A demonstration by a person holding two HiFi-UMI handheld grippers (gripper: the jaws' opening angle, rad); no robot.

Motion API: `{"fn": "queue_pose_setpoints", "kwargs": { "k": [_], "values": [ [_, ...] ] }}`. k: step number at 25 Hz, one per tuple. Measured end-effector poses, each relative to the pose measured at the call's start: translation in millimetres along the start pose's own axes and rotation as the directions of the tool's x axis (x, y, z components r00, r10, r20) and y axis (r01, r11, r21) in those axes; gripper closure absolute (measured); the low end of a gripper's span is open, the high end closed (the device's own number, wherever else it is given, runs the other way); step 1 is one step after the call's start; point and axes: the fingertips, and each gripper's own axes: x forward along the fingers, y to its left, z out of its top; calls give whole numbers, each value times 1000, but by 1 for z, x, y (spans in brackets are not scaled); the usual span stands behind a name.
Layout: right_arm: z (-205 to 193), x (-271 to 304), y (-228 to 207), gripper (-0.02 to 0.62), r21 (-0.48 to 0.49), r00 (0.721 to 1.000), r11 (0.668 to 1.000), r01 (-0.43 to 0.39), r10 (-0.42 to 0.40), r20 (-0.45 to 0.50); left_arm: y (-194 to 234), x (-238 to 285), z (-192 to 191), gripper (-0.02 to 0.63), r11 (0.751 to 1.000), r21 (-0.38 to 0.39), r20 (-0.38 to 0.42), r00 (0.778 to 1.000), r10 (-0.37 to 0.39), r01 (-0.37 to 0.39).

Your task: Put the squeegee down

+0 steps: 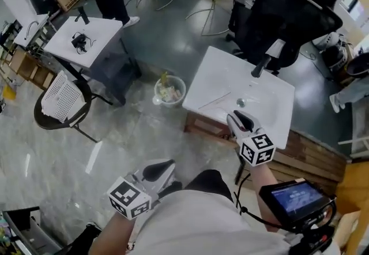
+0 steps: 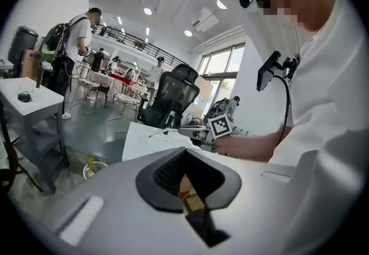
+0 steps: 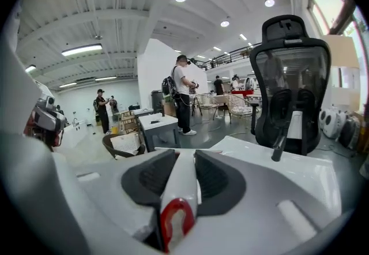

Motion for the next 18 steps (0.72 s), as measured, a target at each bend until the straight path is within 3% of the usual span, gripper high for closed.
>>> {"fn": "queue_pose_setpoints", "kwargs": {
  "k": [7, 18],
  "values": [
    [5, 65, -21, 479, 48, 995, 994, 102, -102, -2, 55, 1, 15, 600, 1000, -21, -8, 1000, -15, 15],
    [16, 178, -101, 479, 65, 991, 989, 131, -130, -26, 115, 51, 61, 600, 998, -33, -40, 998, 54, -56]
  ]
}}
